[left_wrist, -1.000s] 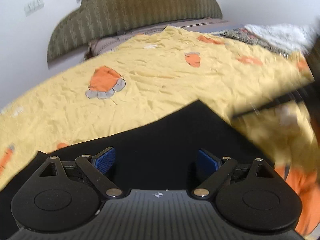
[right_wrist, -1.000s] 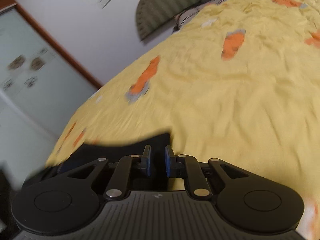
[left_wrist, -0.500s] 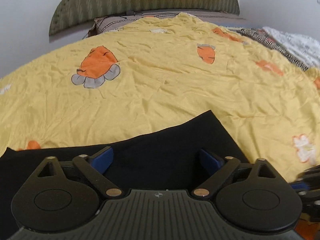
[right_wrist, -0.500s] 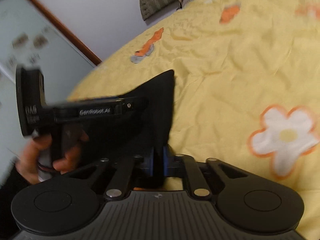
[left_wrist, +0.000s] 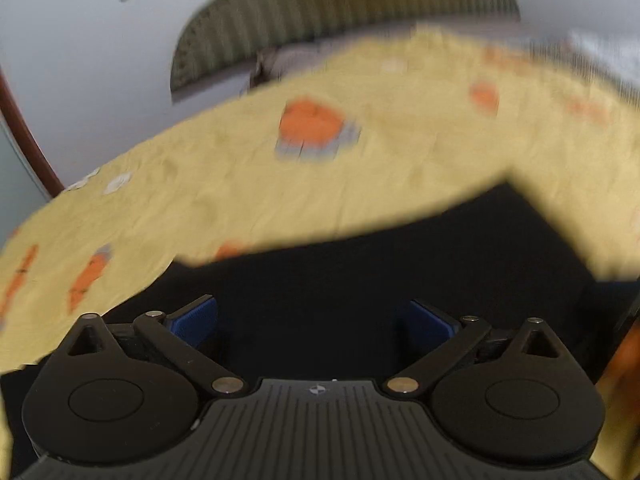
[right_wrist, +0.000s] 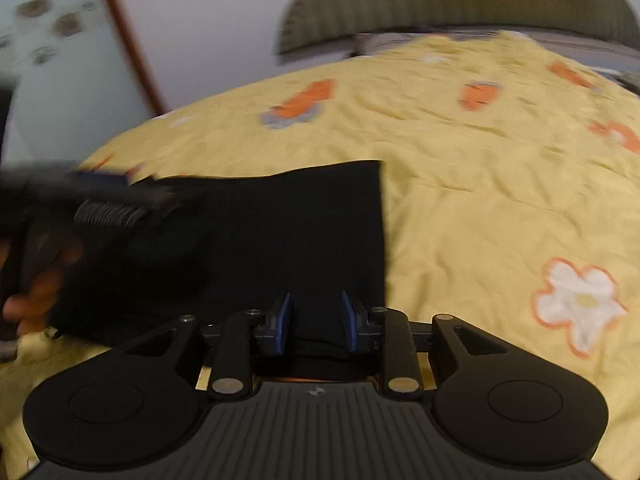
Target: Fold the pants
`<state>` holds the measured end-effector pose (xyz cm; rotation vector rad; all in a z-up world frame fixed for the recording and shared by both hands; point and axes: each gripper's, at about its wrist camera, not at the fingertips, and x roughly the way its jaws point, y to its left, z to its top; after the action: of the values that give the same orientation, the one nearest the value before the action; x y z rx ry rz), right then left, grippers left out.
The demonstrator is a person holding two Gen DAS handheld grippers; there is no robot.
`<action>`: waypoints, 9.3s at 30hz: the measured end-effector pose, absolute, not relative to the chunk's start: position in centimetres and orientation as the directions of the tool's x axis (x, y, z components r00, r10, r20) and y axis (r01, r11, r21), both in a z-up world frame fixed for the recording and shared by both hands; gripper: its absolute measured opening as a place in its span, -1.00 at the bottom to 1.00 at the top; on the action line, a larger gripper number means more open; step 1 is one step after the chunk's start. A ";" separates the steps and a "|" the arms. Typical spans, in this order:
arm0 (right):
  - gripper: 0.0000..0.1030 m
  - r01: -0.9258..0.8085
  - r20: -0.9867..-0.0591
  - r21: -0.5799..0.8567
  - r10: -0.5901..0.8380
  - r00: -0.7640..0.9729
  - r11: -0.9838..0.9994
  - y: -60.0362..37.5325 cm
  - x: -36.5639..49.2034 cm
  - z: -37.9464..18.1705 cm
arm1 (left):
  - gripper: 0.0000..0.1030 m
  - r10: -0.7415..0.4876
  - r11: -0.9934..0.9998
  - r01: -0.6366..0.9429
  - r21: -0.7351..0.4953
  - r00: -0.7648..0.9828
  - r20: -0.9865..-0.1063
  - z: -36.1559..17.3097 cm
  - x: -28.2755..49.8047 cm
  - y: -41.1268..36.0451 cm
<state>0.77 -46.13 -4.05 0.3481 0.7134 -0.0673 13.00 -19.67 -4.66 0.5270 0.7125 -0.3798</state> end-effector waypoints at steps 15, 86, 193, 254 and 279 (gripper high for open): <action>0.36 -0.225 -0.543 -0.094 0.139 0.828 0.970 -28.1 1.5 3.3 | 0.91 0.237 0.917 -0.056 0.395 0.873 -0.427 6.4 6.4 8.0; -0.78 -0.467 -0.307 0.324 0.558 0.771 0.823 -20.4 6.4 3.9 | -0.69 -0.282 0.946 0.140 -0.292 0.801 -0.528 7.4 10.5 4.5; -0.05 -0.389 -0.448 -0.638 0.091 0.890 0.665 -20.3 -0.9 -8.3 | 0.80 -0.449 0.893 0.259 -0.369 0.446 -0.774 -3.7 11.6 -1.5; -0.11 -0.052 -0.515 0.255 0.181 0.838 0.966 -38.2 1.5 0.6 | 0.29 -0.180 0.979 0.196 -0.055 0.705 -0.686 2.6 11.0 2.7; 0.09 -0.198 -0.601 -0.058 0.125 0.789 0.978 -29.6 3.9 -0.5 | 0.44 -0.152 0.938 0.333 0.095 0.642 -0.752 -2.0 9.9 -1.2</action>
<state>3.90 -29.61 -0.54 -0.1199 0.6382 0.1743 9.91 -1.15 -1.96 0.2346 0.8307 -0.2793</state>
